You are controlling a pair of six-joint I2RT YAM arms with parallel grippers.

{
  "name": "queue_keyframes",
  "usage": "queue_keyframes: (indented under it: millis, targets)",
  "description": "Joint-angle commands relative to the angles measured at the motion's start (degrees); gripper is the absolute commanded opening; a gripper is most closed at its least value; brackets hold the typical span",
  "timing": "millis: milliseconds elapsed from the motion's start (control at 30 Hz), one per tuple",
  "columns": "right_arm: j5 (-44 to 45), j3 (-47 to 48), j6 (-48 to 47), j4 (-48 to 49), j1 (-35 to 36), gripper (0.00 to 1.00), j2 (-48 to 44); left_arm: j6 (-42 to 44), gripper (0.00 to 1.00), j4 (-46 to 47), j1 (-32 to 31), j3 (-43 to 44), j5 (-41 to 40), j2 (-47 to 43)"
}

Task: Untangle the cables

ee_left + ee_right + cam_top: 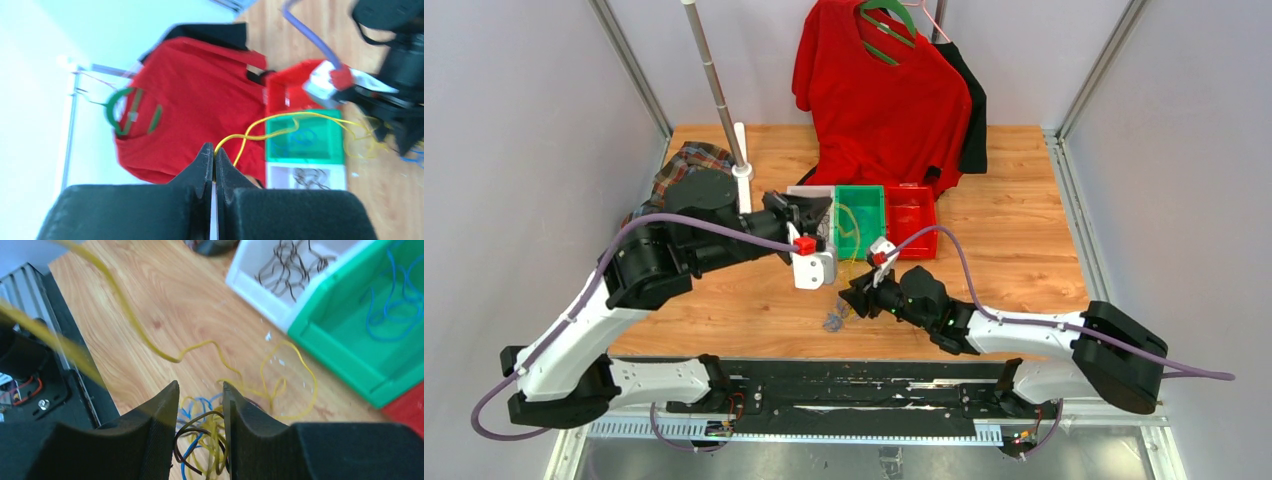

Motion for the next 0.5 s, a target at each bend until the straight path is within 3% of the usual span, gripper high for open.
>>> queue_keyframes:
  millis: [0, 100, 333, 467]
  targets:
    - [3.93, -4.26, 3.77, 3.54, 0.66, 0.38, 0.11, 3.58, 0.01, 2.05, 0.32, 10.06, 0.02, 3.19]
    - [5.07, -6.88, 5.35, 4.66, 0.68, 0.38, 0.14, 3.40, 0.01, 4.83, 0.30, 16.93, -1.12, 5.95]
    - [5.56, -11.37, 7.91, 4.01, 0.66, 0.40, -1.82, 6.95, 0.01, 23.23, -0.26, 19.67, -2.38, 7.74]
    - [5.62, -10.11, 7.01, -1.46, 0.66, 0.44, -7.11, 8.22, 0.01, 24.52, -0.80, 22.52, -1.18, 9.99]
